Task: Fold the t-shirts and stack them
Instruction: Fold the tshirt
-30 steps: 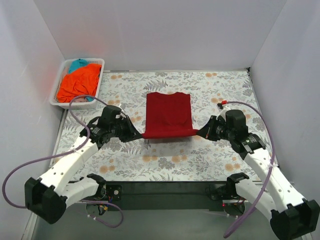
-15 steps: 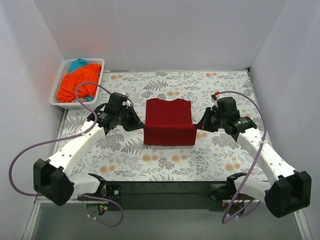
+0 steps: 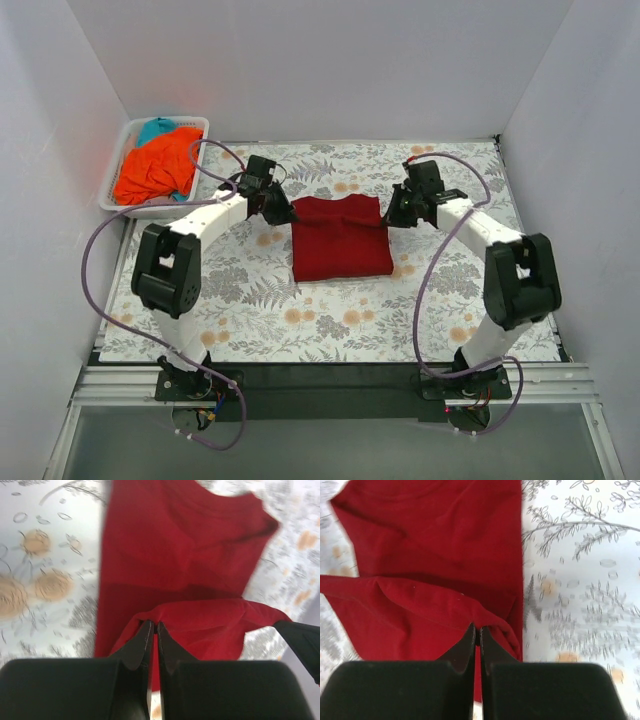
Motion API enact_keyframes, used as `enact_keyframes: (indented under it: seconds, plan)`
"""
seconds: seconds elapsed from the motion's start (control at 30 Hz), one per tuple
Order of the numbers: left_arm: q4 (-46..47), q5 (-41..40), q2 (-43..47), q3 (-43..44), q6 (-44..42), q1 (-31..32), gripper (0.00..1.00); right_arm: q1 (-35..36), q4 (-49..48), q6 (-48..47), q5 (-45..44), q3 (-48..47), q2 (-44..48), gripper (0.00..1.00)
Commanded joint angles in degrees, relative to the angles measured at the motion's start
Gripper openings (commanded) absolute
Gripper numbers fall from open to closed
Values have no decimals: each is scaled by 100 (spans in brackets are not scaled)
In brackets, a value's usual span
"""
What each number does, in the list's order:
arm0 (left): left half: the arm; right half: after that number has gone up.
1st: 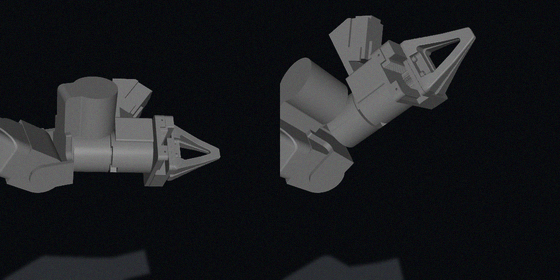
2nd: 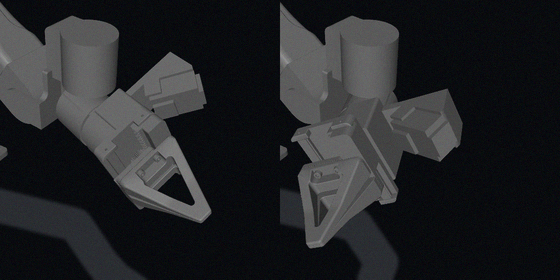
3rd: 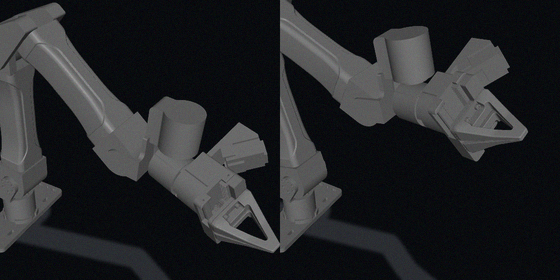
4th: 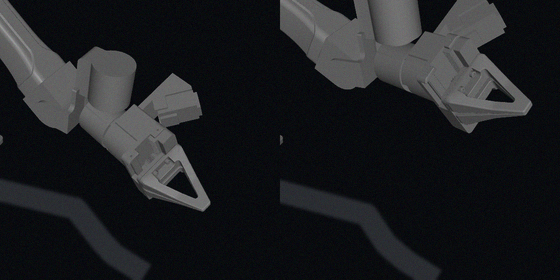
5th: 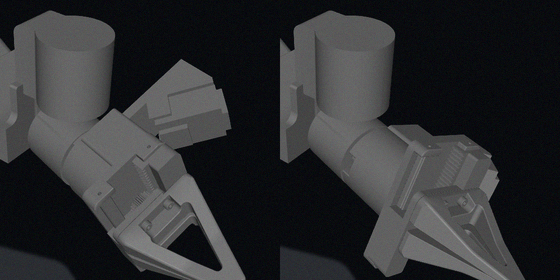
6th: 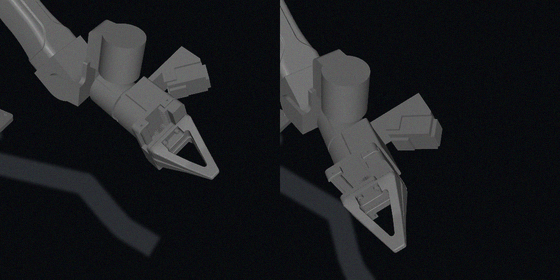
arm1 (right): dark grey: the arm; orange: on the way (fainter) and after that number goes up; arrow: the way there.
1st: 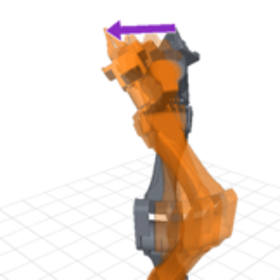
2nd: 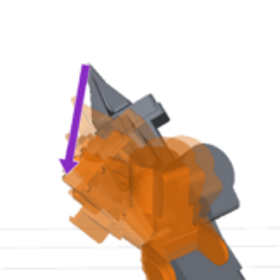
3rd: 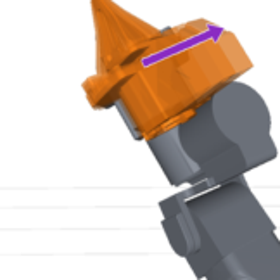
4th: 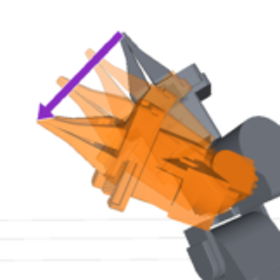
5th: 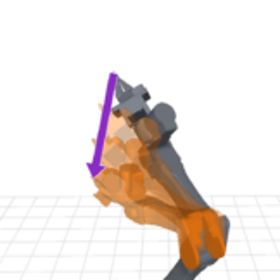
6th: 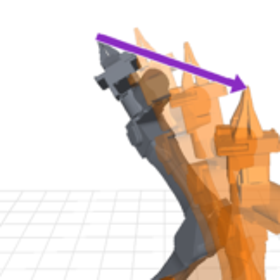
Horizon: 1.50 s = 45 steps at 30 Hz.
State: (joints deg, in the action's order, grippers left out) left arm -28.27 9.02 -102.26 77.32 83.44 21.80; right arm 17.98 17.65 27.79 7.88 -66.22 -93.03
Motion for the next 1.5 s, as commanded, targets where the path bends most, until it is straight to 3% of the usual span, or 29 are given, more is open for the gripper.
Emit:
enact_keyframes:
  seconds: [0.0,0.17,0.33,0.47,0.67,0.7,0.73,0.77,0.83,0.87,0.93,1.03,1.07,1.17,1.33,1.47]
  plan:
    - [409,-49,-478,108,6,-211,0,-40,-665,-55,55,-436,-680,1]
    - [516,197,-1085,38,41,-422,0,-40,-781,-37,346,-673,-1471,1]
    - [507,425,-1016,-487,67,-414,0,30,-982,130,372,106,-1279,1]
    - [647,504,-340,-1410,190,-335,0,293,-1149,349,355,1012,-595,1]
    - [744,610,1390,-3026,498,-185,0,803,-1220,947,275,2523,917,1]
    - [744,654,1584,-3143,507,-185,4,856,-1159,1000,336,2613,1127,6]
    - [709,671,1960,-3231,420,-185,10,891,-1089,1087,372,2692,1521,17]
    - [657,663,2112,-3241,332,-185,21,918,-1027,1079,398,2728,1725,46]
    - [430,619,2533,-3092,-44,-185,33,909,-721,957,242,2623,2312,61]
    - [384,636,2631,-2848,-204,-176,43,909,-580,861,145,2362,2473,72]
    - [297,837,2790,-2565,-590,-176,53,883,-343,571,-66,2000,2684,78]
    - [296,1373,2633,-1994,-1250,-176,56,822,-324,113,-94,1192,2258,69]
    - [339,1749,2502,-1897,-1538,-133,57,821,-341,-44,-68,1007,2037,57]
    - [550,1822,2114,-1659,-1961,147,55,804,-420,-238,301,251,1044,31]
    - [857,1402,1613,-1605,-2490,684,51,769,-552,-520,1142,-821,-580,18]
    - [1236,1367,1472,-1764,-2903,878,49,734,-482,-652,1698,-1552,-1514,17]
